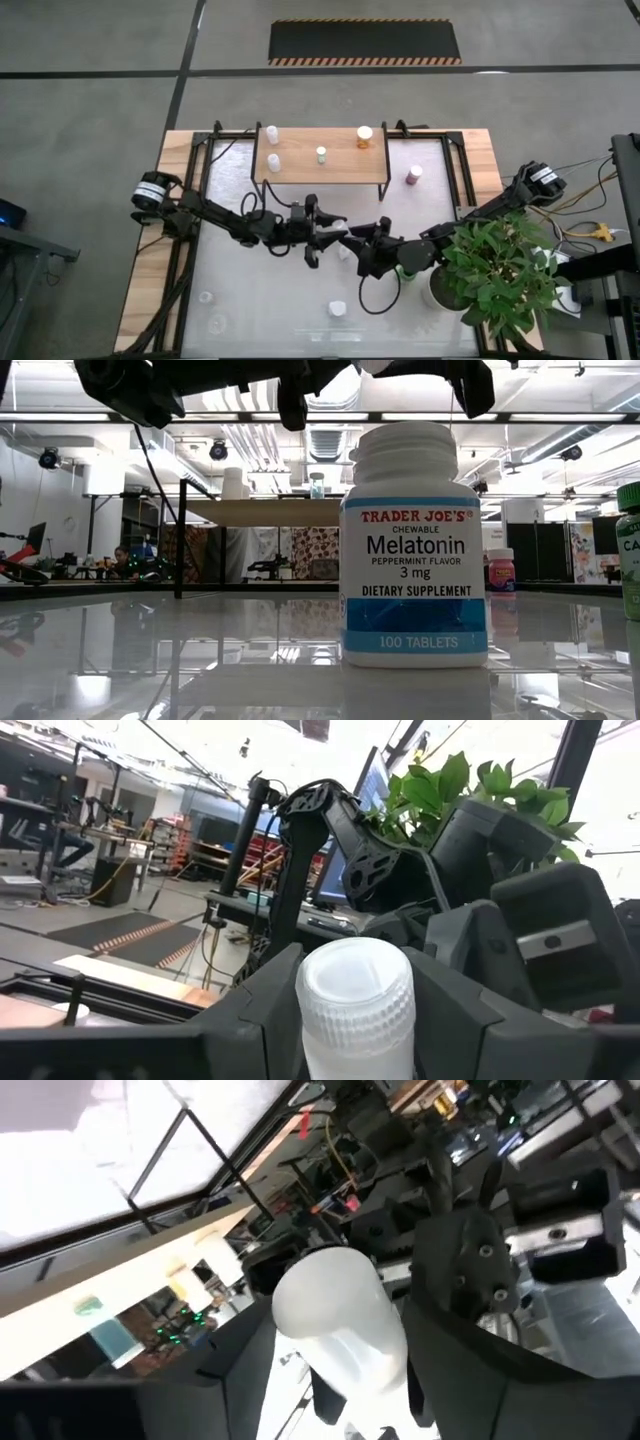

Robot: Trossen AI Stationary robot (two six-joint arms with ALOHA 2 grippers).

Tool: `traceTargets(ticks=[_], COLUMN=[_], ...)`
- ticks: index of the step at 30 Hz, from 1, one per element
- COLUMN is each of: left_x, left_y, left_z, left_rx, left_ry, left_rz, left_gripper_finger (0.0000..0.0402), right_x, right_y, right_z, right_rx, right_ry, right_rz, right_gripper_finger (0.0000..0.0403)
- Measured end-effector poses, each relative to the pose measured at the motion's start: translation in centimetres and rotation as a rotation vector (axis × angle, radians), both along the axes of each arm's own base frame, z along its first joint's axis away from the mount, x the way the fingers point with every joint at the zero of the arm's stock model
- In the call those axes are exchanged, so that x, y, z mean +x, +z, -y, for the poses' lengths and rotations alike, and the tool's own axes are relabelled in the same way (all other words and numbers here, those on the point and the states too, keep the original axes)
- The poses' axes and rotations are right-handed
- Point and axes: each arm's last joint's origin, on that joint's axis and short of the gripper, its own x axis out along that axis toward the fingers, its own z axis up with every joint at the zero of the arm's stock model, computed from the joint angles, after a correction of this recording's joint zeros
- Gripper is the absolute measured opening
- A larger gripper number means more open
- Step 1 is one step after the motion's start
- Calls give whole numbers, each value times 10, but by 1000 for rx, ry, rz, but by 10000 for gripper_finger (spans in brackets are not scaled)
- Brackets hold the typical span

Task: Pick and place medicine bottles onto shelf by color
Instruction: Put the white pill bottle on the shelf

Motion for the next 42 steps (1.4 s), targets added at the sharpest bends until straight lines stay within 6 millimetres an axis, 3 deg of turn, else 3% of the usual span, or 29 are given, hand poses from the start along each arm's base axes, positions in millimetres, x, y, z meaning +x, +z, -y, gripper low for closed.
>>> traceTargets(ticks=[10, 15, 22, 26, 33, 42], left_x=[-6, -12, -32, -36, -26, -25], left_y=[7, 14, 16, 4, -20, -23], left_z=[-2, -3, -12, -22, -49, -81], left_rx=[39, 130, 201, 194, 114, 74], left_ry=[37, 89, 351, 653, 901, 1007], left_rz=[15, -7, -257, -439, -495, -500], left_gripper_finger=[135, 135, 135, 135, 135, 136], right_x=[-10, -14, -19, -20, -20, -20], right_y=[16, 21, 28, 30, 30, 30], right_z=[5, 8, 13, 14, 14, 14], right_rx=[184, 291, 407, 459, 494, 529], right_ry=[-51, -161, -265, -285, -292, -297], right_rz=[95, 180, 278, 312, 328, 343], right_gripper_finger=[225, 226, 226, 226, 226, 226])
